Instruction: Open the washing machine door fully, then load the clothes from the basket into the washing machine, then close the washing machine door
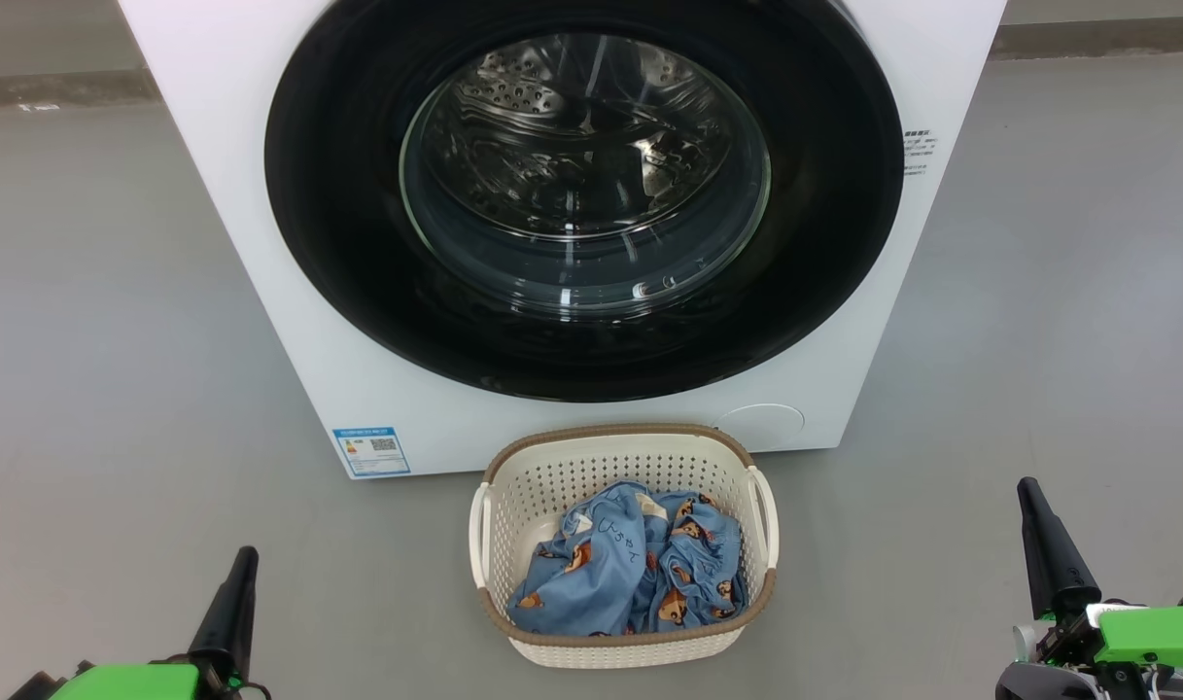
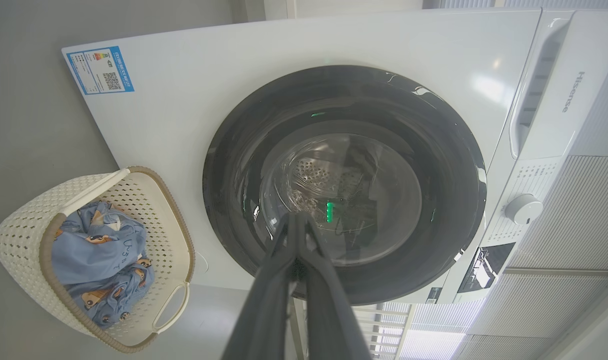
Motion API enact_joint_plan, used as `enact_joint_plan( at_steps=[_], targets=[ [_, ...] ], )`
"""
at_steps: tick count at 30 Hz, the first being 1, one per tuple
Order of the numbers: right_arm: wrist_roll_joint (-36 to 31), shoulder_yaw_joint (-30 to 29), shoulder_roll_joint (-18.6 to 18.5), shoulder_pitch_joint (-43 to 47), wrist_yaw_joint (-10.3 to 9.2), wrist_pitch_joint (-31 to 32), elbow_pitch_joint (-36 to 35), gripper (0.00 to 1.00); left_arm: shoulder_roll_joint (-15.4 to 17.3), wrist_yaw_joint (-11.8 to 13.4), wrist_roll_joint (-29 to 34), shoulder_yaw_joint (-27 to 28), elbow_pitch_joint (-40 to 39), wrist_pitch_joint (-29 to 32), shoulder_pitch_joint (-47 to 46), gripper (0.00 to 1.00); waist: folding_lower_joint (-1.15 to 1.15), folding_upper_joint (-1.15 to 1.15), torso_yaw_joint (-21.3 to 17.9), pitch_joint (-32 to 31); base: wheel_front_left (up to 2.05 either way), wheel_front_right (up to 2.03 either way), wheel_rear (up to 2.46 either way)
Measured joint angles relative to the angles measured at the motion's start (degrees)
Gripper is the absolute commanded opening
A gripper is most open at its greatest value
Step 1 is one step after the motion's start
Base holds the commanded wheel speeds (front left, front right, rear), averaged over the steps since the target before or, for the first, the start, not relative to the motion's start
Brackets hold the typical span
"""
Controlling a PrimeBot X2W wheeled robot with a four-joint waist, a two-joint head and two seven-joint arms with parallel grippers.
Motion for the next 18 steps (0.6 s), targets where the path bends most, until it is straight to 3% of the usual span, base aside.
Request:
enact_joint_plan(
  at_steps=[18],
  targets=[
    [0.00, -0.02, 0.02, 0.00, 0.00, 0.00, 0.00, 0.00, -0.01, 0.01, 0.00, 0.04, 0.00, 0.00, 0.00, 0.00, 0.00, 0.00, 0.00, 0.00, 0.00, 0.00, 0.00]
  ],
)
